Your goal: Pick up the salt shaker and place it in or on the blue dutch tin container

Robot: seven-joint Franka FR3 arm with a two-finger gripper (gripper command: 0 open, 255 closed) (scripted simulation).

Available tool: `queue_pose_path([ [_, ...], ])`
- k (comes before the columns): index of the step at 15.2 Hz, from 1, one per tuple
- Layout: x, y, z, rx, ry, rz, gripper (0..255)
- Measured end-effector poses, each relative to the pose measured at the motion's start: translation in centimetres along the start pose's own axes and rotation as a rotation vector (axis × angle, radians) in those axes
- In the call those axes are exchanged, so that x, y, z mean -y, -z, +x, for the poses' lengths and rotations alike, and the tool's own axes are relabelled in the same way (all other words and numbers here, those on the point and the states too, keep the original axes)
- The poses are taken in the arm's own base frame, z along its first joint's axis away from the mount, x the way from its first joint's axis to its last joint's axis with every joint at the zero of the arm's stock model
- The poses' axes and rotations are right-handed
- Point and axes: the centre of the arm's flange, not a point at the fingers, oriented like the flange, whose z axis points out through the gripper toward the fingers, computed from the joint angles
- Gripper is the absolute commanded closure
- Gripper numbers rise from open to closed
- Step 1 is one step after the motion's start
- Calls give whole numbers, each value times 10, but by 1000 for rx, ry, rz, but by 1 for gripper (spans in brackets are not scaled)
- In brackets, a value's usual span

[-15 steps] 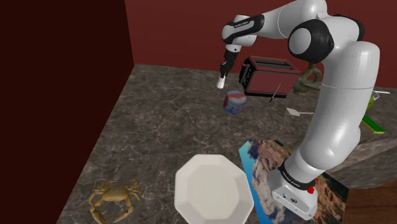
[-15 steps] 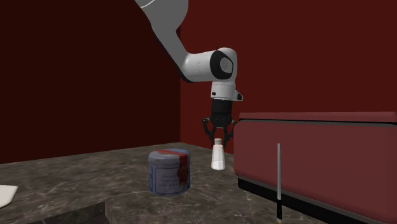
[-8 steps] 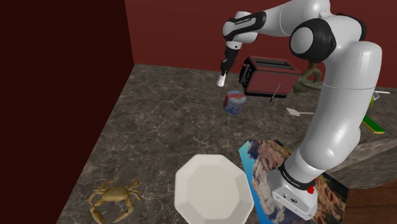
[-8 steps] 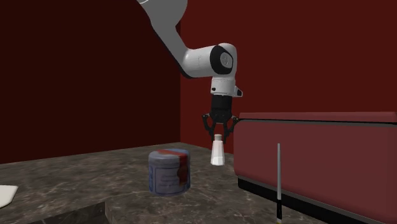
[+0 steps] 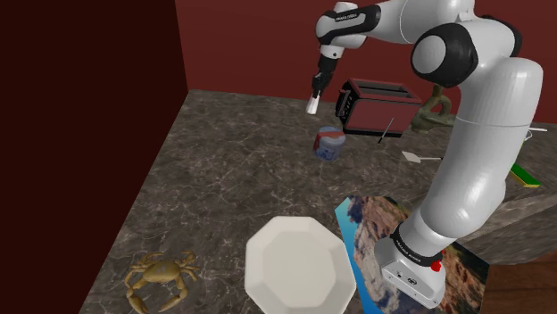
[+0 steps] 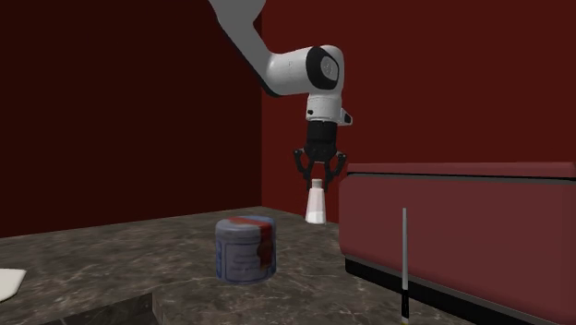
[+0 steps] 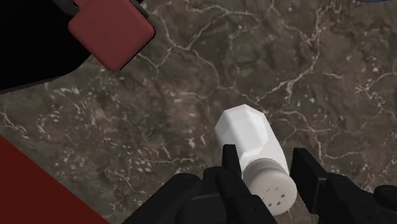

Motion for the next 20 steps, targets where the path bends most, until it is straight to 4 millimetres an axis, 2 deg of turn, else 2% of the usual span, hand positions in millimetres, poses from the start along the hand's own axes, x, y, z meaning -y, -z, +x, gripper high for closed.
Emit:
queue_pose_path([
  [20,10,105,1,0,0,0,255],
])
